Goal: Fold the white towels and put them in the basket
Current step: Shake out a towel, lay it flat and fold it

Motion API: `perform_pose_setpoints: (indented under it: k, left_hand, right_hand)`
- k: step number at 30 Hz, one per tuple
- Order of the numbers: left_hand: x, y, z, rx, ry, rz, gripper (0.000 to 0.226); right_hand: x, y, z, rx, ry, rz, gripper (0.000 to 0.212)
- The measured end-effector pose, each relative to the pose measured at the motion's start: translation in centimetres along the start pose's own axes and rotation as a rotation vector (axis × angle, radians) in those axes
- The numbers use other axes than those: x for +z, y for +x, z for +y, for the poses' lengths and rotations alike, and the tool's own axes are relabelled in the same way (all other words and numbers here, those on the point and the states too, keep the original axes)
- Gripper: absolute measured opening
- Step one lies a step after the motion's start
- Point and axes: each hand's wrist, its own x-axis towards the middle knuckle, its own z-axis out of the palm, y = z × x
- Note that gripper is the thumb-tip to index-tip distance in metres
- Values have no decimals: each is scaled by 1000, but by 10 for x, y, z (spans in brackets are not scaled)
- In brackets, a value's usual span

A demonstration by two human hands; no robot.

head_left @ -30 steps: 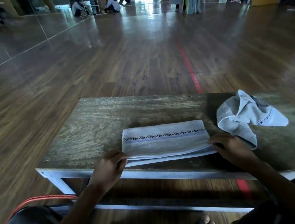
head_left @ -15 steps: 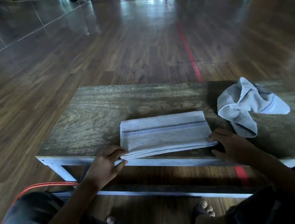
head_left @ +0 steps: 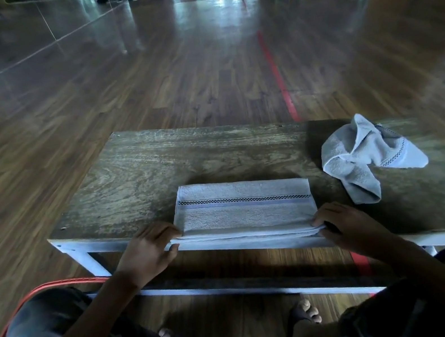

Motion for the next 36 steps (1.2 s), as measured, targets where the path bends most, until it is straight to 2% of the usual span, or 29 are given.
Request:
perform_pose_setpoints:
  k: [5,7,10,14,18,20,21,23,24,26,30,33,36]
  left_hand:
    - [-23,12,0,-60,-44,-35,27]
    - [-38,23,-6,-86,-97,-60,33]
    - [-66,45,-13,-105,-293,-119,32]
    - [-100,70,-6,-143,-467,-152,9]
    - [-128,84,5,-216,-750,-180,18]
    - [-129,87,6,-261,-846,-191,21]
    - [-125,87,5,-272,-837,-209,22]
    - [-110,84,1,-320,-778,-265,14]
    - [-99,82,-3,-355,-755,-294,7]
    - [-74,79,-14,-411,-685,-330,10]
    - [-27,84,-35,-533,-351,-305,12]
    - [-7,92,-47,-634,-293,-271,7]
    - [4,108,-53,-650,-253,-297,15]
  right_hand:
    - [-22,9,1,110,167,20,27]
    - [-39,13,-2,118,219,53,25]
    - [-66,19,-9,119,276,112,22]
    - [-95,25,-17,174,388,161,17]
    - [-120,30,-23,177,553,143,10]
    - [-124,32,-15,190,626,83,46]
    - [-124,34,-13,202,644,46,47]
    - [-118,43,-13,221,630,8,17]
    - [-111,48,-10,246,620,-7,10]
    - [-95,58,-7,294,578,-67,18]
    - [-61,88,2,362,457,-148,16]
    - [-36,117,13,389,282,-181,14]
    - [-22,137,27,406,149,-229,12]
